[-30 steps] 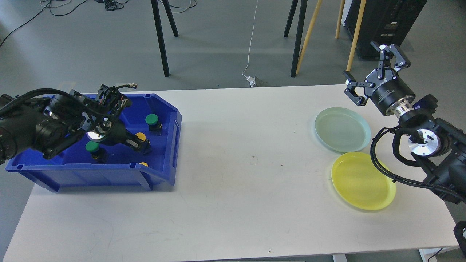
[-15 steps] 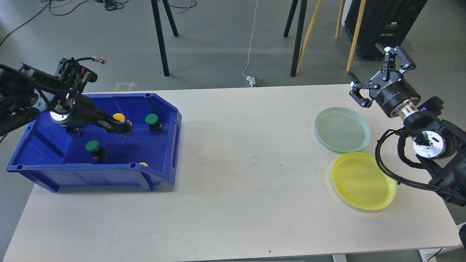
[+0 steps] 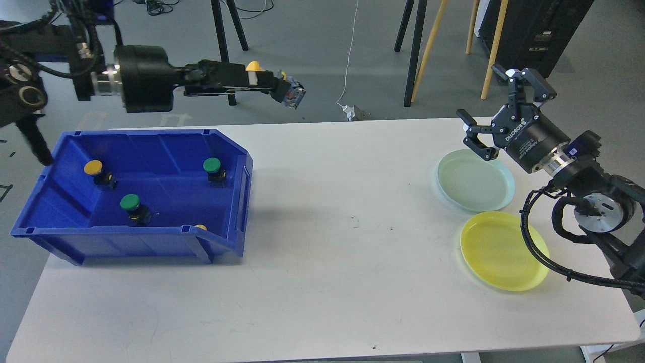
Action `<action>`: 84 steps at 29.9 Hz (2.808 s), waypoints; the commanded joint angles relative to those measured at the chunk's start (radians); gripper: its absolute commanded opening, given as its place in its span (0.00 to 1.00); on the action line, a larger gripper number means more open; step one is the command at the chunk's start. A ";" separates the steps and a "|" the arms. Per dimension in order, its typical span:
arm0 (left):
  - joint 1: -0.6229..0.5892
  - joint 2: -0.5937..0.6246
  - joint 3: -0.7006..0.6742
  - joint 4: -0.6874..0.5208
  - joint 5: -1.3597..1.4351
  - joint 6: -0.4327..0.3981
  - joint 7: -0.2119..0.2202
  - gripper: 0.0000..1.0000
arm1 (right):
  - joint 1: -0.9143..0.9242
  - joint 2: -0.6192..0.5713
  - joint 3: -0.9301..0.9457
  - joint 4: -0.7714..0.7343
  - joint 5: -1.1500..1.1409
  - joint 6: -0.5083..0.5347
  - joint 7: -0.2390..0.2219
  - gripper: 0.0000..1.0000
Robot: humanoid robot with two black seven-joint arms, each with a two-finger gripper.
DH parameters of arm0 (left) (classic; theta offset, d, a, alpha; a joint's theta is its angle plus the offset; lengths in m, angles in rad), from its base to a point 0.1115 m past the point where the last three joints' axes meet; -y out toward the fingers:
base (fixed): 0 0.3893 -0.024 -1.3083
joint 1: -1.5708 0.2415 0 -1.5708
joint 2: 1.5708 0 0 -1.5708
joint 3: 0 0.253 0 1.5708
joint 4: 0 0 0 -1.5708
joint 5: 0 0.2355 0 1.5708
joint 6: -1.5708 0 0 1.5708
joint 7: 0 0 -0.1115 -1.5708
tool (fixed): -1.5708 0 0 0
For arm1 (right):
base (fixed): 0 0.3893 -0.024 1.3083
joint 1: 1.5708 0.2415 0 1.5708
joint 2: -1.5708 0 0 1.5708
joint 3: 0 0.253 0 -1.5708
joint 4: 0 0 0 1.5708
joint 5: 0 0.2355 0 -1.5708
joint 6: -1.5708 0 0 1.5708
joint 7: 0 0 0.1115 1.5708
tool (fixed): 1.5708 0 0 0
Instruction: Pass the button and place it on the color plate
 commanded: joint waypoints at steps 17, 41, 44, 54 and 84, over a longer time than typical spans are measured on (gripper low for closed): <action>0.187 -0.433 -0.155 0.311 -0.007 0.038 0.000 0.08 | -0.024 -0.068 -0.119 0.219 0.005 -0.010 0.000 0.99; 0.192 -0.434 -0.157 0.311 -0.007 0.043 0.000 0.08 | -0.013 -0.005 -0.108 0.193 0.003 -0.054 0.006 0.14; 0.201 -0.434 -0.157 0.311 -0.007 0.054 0.000 0.08 | -0.013 0.004 -0.105 0.194 0.003 -0.080 0.005 0.06; 0.204 -0.439 -0.158 0.311 -0.020 0.069 0.000 0.78 | -0.025 0.000 -0.073 0.199 0.005 -0.120 0.005 0.01; 0.127 0.132 -0.022 0.331 1.045 -0.036 0.000 0.84 | -0.669 -0.019 0.281 0.255 0.473 -0.541 -0.075 1.00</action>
